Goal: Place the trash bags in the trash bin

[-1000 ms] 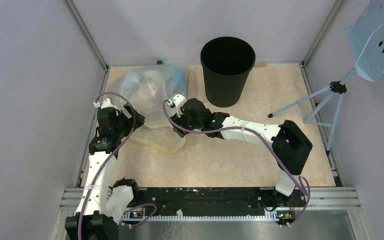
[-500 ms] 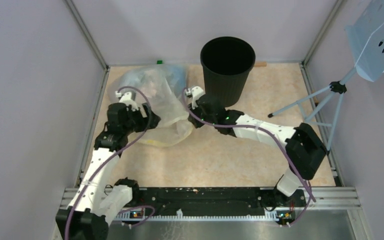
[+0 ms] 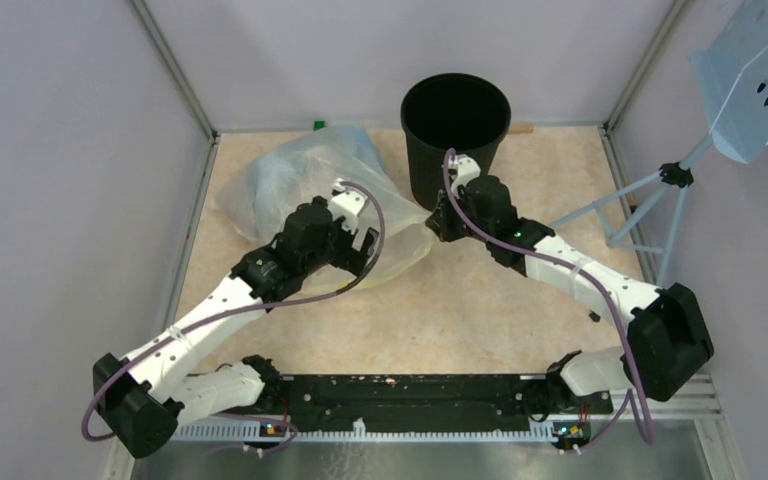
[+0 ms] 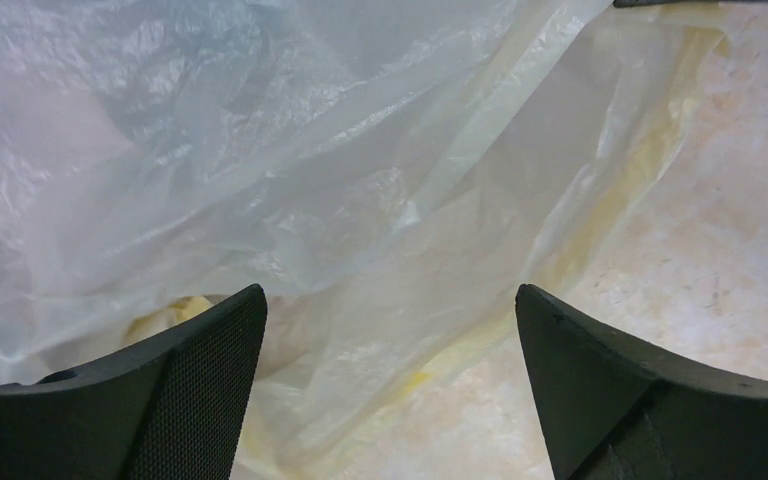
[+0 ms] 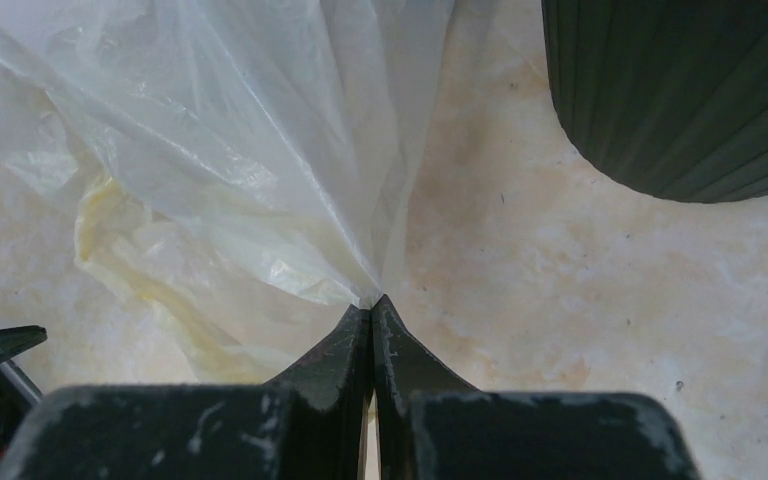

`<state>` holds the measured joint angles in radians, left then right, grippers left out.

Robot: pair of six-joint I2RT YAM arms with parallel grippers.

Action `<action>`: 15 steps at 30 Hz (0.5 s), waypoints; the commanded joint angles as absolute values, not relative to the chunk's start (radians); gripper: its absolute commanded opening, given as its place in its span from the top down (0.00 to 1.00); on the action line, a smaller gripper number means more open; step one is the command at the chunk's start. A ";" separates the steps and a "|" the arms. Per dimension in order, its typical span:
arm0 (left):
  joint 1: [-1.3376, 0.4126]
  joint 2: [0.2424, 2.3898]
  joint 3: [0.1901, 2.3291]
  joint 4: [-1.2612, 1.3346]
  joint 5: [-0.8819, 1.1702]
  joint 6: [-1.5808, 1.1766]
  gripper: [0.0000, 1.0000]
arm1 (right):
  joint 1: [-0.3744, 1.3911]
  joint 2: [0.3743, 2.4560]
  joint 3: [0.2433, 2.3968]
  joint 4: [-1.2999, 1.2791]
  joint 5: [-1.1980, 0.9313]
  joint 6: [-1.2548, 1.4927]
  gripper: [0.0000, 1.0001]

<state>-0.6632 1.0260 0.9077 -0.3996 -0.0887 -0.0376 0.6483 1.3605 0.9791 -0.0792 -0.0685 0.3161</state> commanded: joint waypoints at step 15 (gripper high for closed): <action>-0.819 1.249 0.903 -0.184 -0.425 0.388 0.04 | 0.591 1.295 0.955 -0.029 -0.192 0.382 1.00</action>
